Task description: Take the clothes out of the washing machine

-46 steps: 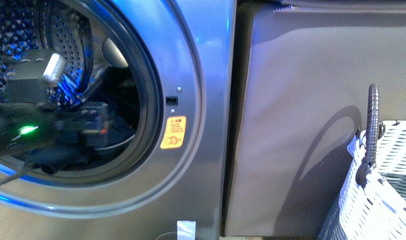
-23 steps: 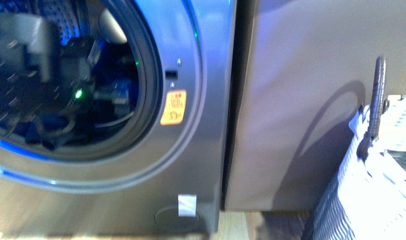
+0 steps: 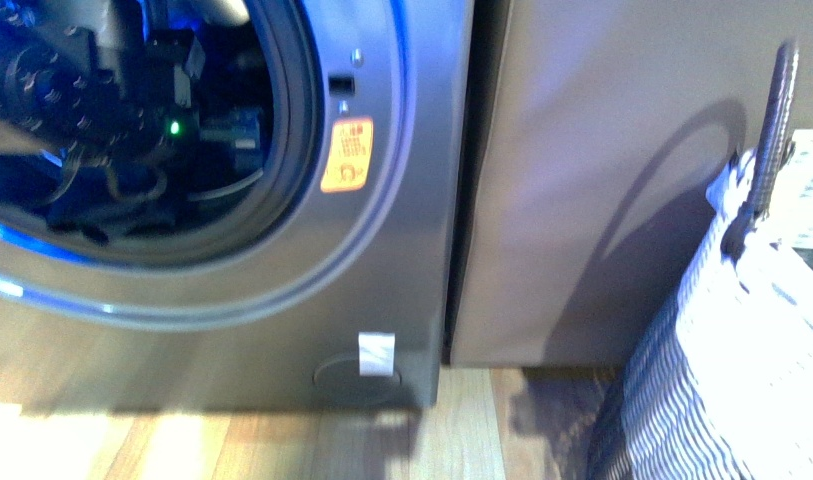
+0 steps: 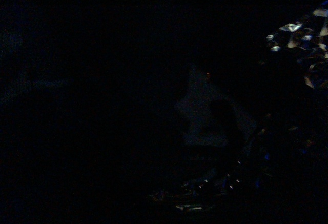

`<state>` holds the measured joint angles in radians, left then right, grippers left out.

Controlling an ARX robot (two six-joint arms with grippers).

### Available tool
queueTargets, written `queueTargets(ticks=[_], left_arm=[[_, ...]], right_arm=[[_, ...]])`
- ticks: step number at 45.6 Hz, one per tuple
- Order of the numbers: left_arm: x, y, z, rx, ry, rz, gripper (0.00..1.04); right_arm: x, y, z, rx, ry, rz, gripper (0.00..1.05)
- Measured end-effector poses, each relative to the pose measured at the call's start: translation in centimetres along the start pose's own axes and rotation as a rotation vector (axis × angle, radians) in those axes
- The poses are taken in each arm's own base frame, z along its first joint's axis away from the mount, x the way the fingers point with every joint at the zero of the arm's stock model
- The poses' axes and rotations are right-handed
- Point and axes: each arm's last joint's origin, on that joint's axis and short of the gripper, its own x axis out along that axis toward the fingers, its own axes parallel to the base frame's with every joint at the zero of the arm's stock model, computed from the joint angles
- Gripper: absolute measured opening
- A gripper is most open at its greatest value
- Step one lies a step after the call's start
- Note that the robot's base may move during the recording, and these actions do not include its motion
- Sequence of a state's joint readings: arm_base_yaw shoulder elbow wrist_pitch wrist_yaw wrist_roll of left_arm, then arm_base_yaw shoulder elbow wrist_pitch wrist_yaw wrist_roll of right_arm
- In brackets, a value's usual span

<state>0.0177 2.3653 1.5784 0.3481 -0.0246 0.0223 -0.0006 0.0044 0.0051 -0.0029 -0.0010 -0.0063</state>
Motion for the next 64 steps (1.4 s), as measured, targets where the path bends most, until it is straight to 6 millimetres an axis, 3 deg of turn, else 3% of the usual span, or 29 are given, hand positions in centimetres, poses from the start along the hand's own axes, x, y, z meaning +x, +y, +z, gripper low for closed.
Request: queueTargets(ticks=[12, 34, 64], left_arm=[[2.0, 0.6, -0.1, -0.019, 0.024, 0.019, 0.98], [5.4, -0.7, -1.0, -0.024, 0.067, 0.070, 0.98], [6.4, 1.5, -0.7, -0.070, 0.128, 0.172, 0.98]], right_arm=[[0.0, 0.0, 0.0, 0.000, 0.000, 0.000, 0.97], [0.0, 0.0, 0.0, 0.000, 0.000, 0.000, 0.97], [0.0, 0.0, 0.0, 0.000, 0.000, 0.000, 0.97]])
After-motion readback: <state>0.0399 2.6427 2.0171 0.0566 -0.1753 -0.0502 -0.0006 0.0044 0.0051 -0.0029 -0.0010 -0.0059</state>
